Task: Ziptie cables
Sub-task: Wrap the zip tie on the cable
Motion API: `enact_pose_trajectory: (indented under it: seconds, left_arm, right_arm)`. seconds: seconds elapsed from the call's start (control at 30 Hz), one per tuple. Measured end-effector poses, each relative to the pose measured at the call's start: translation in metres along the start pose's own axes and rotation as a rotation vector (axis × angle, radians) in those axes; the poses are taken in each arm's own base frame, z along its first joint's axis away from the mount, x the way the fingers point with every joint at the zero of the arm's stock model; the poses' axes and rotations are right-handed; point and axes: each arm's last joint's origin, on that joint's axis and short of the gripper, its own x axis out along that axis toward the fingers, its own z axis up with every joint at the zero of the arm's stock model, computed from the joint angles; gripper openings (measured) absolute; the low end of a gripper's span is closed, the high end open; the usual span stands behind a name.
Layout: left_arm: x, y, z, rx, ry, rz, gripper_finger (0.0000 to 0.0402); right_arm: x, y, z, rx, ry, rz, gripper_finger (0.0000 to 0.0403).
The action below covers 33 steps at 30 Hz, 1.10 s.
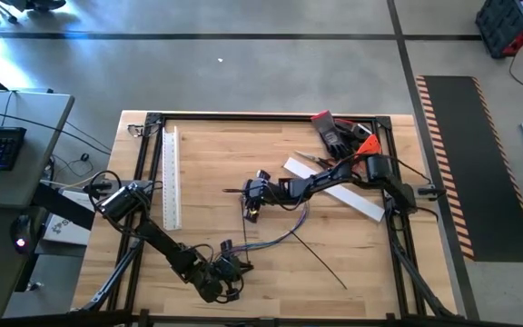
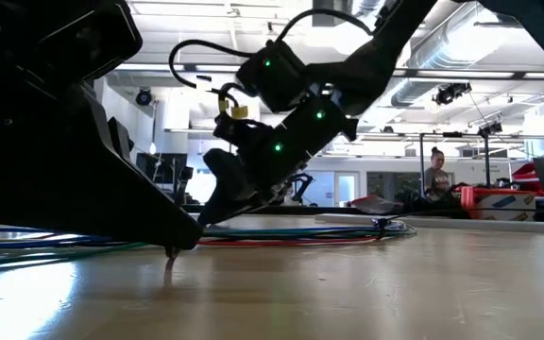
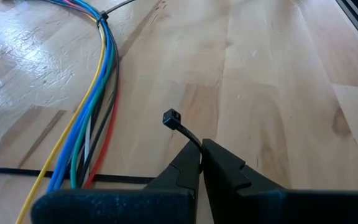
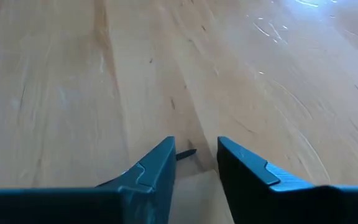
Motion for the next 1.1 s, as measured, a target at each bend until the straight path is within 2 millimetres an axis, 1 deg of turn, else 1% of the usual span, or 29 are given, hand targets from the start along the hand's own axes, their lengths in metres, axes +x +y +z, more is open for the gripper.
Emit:
enact_pose_trajectory:
  seconds: [0.13, 0.3, 0.43, 0.6, 0.73, 1.0, 1.1]
  left_arm:
    - [0.000, 0.000, 0.000, 0.000, 0.005, -0.008, 0.0000]
    - [0.000, 0.000, 0.000, 0.000, 0.005, -0.008, 0.0000]
    - [0.000, 0.000, 0.000, 0.000, 0.006, -0.008, 0.0000]
    - [0.000, 0.000, -0.001, 0.003, 0.009, -0.007, 0.0000]
    - [0.000, 0.000, -0.001, 0.006, 0.011, -0.004, 0.0000]
    - [0.000, 0.000, -0.001, 0.006, 0.012, -0.003, 0.0000]
    - [0.000, 0.000, -0.001, 0.007, 0.012, -0.003, 0.0000]
  right_arm:
    - [0.001, 0.004, -0.003, -0.030, 0.025, 0.060, 0.0076]
    - [-0.004, 0.019, -0.006, -0.075, 0.043, 0.120, 0.0043]
    - [-0.011, 0.029, -0.006, -0.107, 0.067, 0.163, 0.0028]
    - [-0.025, 0.042, -0.001, -0.153, 0.071, 0.210, 0.0023]
    - [-0.038, 0.052, 0.009, -0.167, 0.034, 0.232, 0.0023]
    - [-0.054, 0.069, 0.015, -0.195, -0.005, 0.263, 0.0023]
    - [-0.059, 0.073, 0.017, -0.201, -0.017, 0.238, 0.0023]
